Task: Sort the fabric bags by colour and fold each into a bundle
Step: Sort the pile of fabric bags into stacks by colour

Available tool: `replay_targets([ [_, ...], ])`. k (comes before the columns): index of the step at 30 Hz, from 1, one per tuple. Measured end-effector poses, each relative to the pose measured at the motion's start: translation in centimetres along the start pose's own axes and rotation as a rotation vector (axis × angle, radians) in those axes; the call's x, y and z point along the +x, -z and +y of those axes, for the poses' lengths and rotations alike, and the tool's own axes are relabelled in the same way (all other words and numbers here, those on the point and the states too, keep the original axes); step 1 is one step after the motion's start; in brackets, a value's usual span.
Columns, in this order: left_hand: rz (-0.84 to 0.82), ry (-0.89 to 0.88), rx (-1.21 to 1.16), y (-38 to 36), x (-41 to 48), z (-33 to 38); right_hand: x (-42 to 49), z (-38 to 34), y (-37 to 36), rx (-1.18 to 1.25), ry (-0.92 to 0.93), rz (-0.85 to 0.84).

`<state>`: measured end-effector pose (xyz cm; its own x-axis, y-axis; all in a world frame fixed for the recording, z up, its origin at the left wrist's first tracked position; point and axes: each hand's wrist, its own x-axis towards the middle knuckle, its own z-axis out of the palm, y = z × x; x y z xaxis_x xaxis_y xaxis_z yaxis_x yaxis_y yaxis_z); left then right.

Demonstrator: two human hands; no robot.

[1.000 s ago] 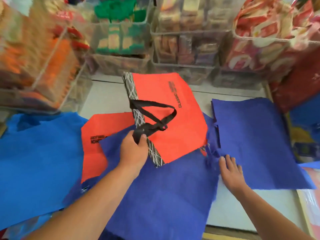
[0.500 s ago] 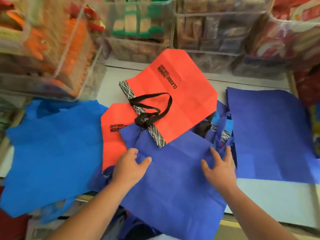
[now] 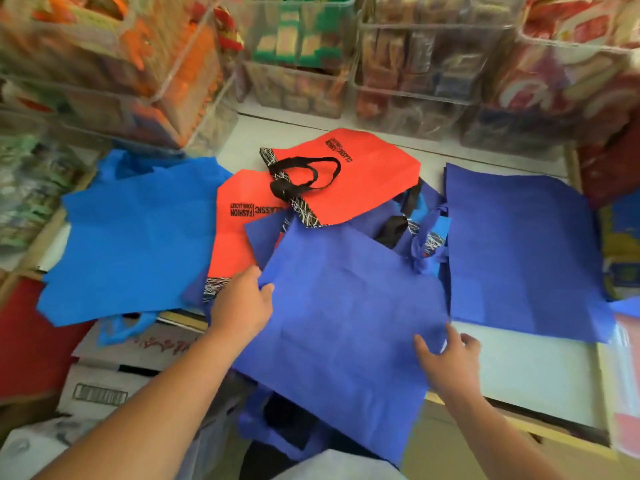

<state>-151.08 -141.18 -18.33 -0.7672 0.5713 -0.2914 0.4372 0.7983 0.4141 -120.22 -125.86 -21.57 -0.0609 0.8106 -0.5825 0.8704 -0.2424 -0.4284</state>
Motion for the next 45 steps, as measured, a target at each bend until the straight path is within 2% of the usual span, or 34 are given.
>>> replay_targets([
  [2, 0.015, 0.075, -0.206, 0.7, -1.8, 0.3, -1.5, 0.5, 0.1, 0.265, -0.129, -0.090],
  [4, 0.040, 0.125, -0.391, 1.7, -3.9, 0.5, -3.1, 0.2, 1.1, 0.419, -0.154, -0.141],
  [8, -0.036, 0.165, -0.429, 2.0, -6.9, -0.2, -5.9, -2.1, 5.5, 0.236, 0.230, -0.010],
  [11, -0.118, 0.138, -0.487, 0.7, -8.4, 1.1, -7.7, -3.6, 10.4, 0.190, 0.408, 0.086],
  [16, -0.285, -0.040, -0.717, -2.2, -8.7, 9.3, -3.4, -2.1, 17.9, 0.108, 0.416, 0.370],
  [19, -0.227, -0.146, -0.810, -5.1, -6.8, 16.2, 0.2, -1.5, 21.2, 0.003, 0.397, 0.467],
  [21, -0.249, -0.133, -0.870, -7.3, -5.3, 20.3, 1.0, -1.5, 21.2, 0.030, 0.424, 0.468],
  [22, -0.313, -0.116, -0.871, -8.1, -4.8, 22.0, 0.8, -1.4, 20.2, 0.059, 0.431, 0.440],
  [24, -0.419, -0.078, -0.772, -9.8, -4.1, 23.5, 0.4, -0.3, 16.8, 0.041, 0.450, 0.359],
  [29, -0.447, -0.177, -0.470, -11.3, -6.5, 17.8, 0.9, 3.0, 8.1, -0.149, 0.455, -0.032],
  [30, -0.389, -0.164, -0.390, -10.9, -6.4, 15.4, 1.3, 3.2, 6.8, -0.215, 0.478, -0.094],
  [32, -0.137, -0.092, -0.272, -9.1, -5.4, 10.3, 2.5, 3.3, 4.9, -0.382, 0.521, -0.172],
  [34, 0.046, 0.041, -0.104, -7.1, -3.5, 4.7, 4.2, 3.2, 4.0, -0.497, 0.452, -0.232],
  [37, -0.027, 0.209, 0.030, -4.7, -1.9, -0.4, 6.7, 3.6, 4.1, -0.499, 0.272, -0.198],
  [39, -0.076, 0.237, 0.085, -4.5, -1.5, -1.4, 8.3, 4.5, 5.0, -0.506, 0.169, -0.174],
  [41, -0.096, 0.199, 0.071, -4.6, -1.4, -1.1, 9.4, 5.0, 6.7, -0.525, 0.054, -0.145],
  [42, -0.104, 0.160, -0.024, -4.6, -1.5, -0.8, 9.7, 5.0, 7.6, -0.533, 0.011, -0.112],
  [43, -0.133, 0.118, -0.118, -4.6, -1.8, -0.5, 10.0, 4.7, 8.3, -0.550, 0.001, -0.062],
  [45, -0.120, -0.007, -0.219, -4.1, -2.4, 0.1, 9.6, 2.8, 8.7, -0.551, 0.100, 0.080],
])
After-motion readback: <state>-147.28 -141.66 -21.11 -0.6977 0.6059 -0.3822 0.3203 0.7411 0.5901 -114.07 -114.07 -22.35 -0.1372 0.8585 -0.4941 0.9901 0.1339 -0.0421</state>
